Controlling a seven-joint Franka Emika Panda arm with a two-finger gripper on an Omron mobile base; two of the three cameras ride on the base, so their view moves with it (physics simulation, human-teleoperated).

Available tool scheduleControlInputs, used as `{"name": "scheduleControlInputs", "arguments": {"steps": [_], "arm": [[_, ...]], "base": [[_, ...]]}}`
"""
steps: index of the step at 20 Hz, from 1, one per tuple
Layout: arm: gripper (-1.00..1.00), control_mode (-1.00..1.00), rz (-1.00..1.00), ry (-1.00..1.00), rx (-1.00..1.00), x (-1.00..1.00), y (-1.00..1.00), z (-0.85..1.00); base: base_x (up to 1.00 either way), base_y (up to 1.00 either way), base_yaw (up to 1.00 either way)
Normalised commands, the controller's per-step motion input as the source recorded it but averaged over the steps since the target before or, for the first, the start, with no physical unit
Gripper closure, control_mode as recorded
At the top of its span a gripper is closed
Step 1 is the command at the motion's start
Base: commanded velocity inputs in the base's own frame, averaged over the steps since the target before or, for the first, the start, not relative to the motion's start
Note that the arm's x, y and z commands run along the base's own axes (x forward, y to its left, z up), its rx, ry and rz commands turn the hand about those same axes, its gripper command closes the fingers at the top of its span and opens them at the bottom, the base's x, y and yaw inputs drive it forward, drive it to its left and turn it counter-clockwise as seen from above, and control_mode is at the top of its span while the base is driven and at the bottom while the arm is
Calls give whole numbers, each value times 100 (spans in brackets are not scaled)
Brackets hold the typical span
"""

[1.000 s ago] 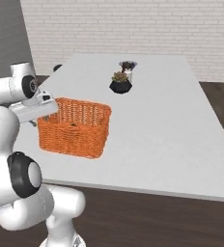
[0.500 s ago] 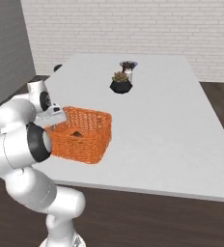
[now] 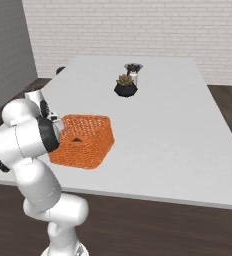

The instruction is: Open the cabinet, pick up the bread from the cabinet and place it in the basket. Then move the basket to the dining counter.

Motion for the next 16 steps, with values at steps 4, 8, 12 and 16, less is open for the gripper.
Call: {"name": "scheduleControlInputs", "arguments": {"steps": [4,8,12,16], "arm": [[100,-100,1,-13,0,-24,32,1],[100,-100,14,-18,0,-28,78,6],[100,-100,27,-5,0,-6,53,-2],[100,-100,25,30,0,42,3,-6]], "base": [[0,0,0],[0,0,0],[0,0,0],[0,0,0]]}}
